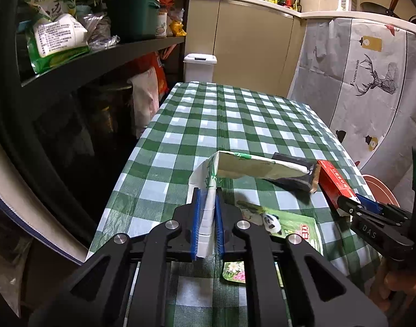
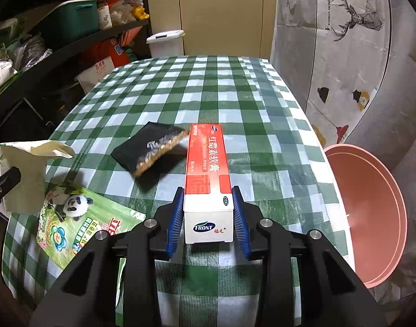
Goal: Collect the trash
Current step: 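Carry the paper bag with the left gripper while the right gripper carries the toothpaste box over the pink bin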
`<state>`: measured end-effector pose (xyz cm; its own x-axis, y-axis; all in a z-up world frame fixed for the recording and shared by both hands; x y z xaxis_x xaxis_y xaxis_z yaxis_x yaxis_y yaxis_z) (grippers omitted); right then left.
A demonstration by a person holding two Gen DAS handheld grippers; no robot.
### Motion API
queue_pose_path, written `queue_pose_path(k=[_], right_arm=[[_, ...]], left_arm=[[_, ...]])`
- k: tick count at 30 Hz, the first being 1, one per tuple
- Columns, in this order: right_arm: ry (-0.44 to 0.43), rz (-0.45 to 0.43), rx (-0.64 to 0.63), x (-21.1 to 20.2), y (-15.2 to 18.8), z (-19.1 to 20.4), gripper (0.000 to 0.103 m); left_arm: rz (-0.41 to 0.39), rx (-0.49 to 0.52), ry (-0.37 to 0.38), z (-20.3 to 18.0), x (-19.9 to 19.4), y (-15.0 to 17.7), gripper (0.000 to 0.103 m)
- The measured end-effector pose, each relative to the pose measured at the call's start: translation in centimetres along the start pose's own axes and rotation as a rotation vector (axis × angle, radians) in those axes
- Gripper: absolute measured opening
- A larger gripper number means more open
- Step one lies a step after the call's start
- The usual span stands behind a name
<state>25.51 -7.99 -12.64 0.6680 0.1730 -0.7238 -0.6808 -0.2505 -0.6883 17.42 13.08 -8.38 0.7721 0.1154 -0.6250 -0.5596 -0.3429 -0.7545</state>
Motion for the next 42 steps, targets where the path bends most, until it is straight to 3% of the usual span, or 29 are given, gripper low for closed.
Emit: queue_pose_path(k=[42], right_arm=[[0.05, -0.179, 0.041, -8.2, 0.3, -4.7, 0.035]], left_arm=[[-0.06, 0.068, 0.07, -5.7, -2.9, -0.6, 0.01]])
Point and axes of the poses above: each gripper's, at about its wrist camera, not at the fingertips, and x roughly the way its jaws point, z to its left, y to its underside, the point moved 2 cm from there along x, roughly the way its jaws point, and after that the axes turned 7 degrees about -x, right-handed, at the moved point
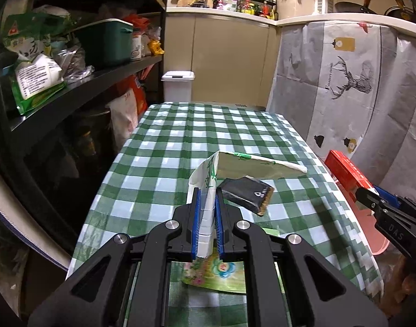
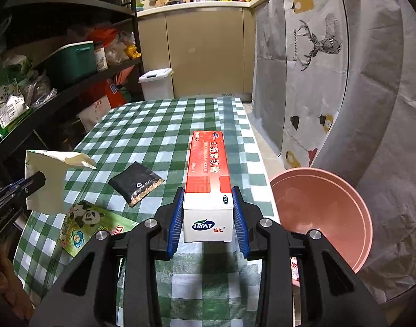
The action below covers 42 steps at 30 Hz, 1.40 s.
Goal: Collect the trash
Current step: 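Carry the paper bag with the left gripper while the right gripper carries the toothpaste box over the pink bin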
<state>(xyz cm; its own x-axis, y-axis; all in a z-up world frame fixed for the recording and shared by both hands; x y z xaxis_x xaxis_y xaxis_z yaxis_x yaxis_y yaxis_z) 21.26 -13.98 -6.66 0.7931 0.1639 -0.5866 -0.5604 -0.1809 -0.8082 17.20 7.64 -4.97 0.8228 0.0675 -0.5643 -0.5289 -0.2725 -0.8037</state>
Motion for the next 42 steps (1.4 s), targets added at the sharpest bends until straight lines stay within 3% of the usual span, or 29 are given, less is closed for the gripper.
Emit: queue_pose_path(k=[23, 42], right_arm=[[0.095, -0.05, 0.051, -2.5, -0.1, -4.0, 0.035], [0.193, -0.063, 0.139, -4.5, -0.3, -9.2, 0.035]], left_arm=[[0.018, 0.054, 0.096, -6.7, -0.3, 0.6, 0.01], [0.086, 0.11, 0.221, -15.6, 1.2, 2.3, 0.01]])
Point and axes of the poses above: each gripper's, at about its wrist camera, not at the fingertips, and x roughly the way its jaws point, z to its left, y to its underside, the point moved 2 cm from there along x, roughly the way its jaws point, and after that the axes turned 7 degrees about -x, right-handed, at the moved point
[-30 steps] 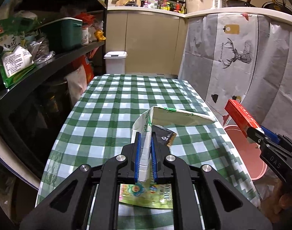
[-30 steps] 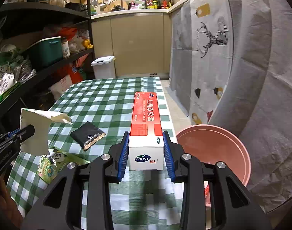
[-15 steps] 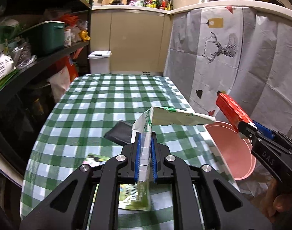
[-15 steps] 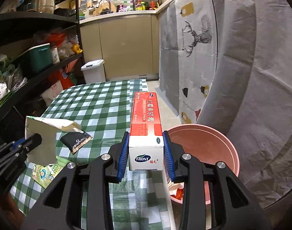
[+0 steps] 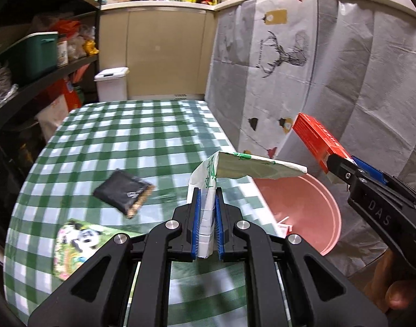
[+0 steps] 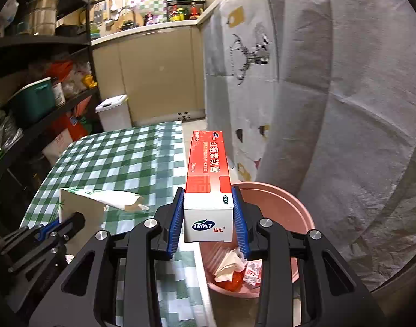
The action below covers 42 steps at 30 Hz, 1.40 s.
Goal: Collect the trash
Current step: 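Open the left gripper over the bin while the right gripper opens, dropping the toothpaste box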
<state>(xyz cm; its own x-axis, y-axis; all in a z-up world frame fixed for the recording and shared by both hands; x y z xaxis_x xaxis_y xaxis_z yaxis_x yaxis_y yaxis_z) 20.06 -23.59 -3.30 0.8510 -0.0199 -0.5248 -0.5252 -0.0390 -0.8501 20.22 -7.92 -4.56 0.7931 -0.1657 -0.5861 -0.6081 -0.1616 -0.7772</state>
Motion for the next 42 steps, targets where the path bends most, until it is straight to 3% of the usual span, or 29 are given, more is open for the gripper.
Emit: queue_pose_path(k=[10, 21, 23, 25, 26, 42], right_arm=[[0.07, 0.005, 0.051, 0.2, -0.1, -3.4, 0.034], [0.136, 0.069, 0.111, 2.2, 0.7, -7.0, 0.035], [0.147, 0.086, 0.121, 2.7, 0.8, -7.5, 0.036], [0.151, 0.096, 0.142, 3.0, 0.9, -8.0, 0.047], [0.15, 0.099, 0.152, 3.1, 1.0, -8.2, 0.047], [0.087, 0.049, 0.092, 2.4, 0.3, -5.3, 0.047]], left_arm=[[0.042, 0.033, 0.093, -5.3, 3.7, -0.5, 0.01], [0.131, 0.048, 0.191, -9.9, 9.1, 0.1, 0.011], [0.152, 0.041, 0.189, -10.1, 9.9, 0.2, 0.014], [0.157, 0.035, 0.184, -10.2, 10.1, 0.2, 0.031], [0.154, 0.035, 0.181, -10.1, 10.1, 0.3, 0.033], [0.061, 0.077, 0.138, -5.7, 5.2, 0.5, 0.033]])
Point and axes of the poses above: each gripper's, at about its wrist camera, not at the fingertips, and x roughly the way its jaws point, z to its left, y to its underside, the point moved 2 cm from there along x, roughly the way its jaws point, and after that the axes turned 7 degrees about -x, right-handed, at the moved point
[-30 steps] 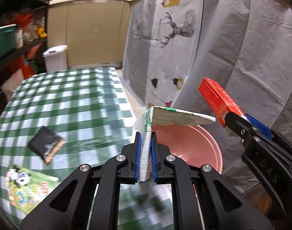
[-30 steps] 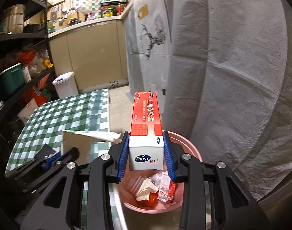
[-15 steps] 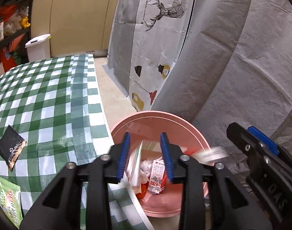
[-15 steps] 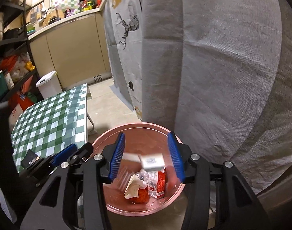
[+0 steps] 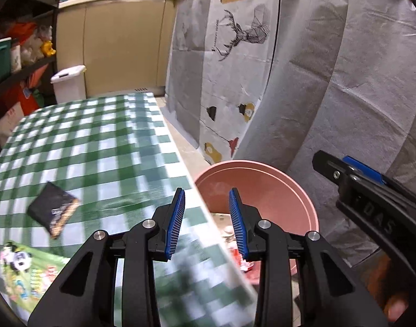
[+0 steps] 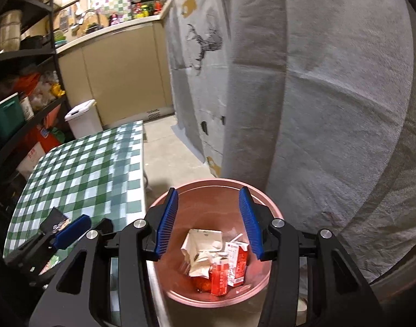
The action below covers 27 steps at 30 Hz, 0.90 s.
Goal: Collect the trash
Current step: 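Open the left gripper over the bin while the right gripper opens, dropping the toothpaste box, then move both open grippers back over the remaining trash on the table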
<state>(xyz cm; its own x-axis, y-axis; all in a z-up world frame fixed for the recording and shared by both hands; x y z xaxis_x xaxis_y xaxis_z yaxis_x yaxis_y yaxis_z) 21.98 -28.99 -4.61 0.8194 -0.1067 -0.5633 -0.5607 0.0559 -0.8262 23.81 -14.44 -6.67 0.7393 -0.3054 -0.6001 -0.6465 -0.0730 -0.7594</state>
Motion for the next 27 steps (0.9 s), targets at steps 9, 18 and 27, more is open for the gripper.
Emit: queue_pose_path(k=[9, 18, 27], right_arm=[[-0.092, -0.024, -0.058, -1.5, 0.3, 4.3, 0.048], [-0.186, -0.016, -0.091, -1.8, 0.5, 10.0, 0.028], [-0.281, 0.01, -0.159, -0.6, 1.4, 15.7, 0.025]], left_arm=[[-0.048, -0.048, -0.097, 8.2, -6.2, 0.9, 0.03], [-0.025, -0.194, -0.234, 18.9, -9.9, 2.8, 0.027], [0.029, -0.288, -0.25, 23.5, -9.3, 3.9, 0.027]])
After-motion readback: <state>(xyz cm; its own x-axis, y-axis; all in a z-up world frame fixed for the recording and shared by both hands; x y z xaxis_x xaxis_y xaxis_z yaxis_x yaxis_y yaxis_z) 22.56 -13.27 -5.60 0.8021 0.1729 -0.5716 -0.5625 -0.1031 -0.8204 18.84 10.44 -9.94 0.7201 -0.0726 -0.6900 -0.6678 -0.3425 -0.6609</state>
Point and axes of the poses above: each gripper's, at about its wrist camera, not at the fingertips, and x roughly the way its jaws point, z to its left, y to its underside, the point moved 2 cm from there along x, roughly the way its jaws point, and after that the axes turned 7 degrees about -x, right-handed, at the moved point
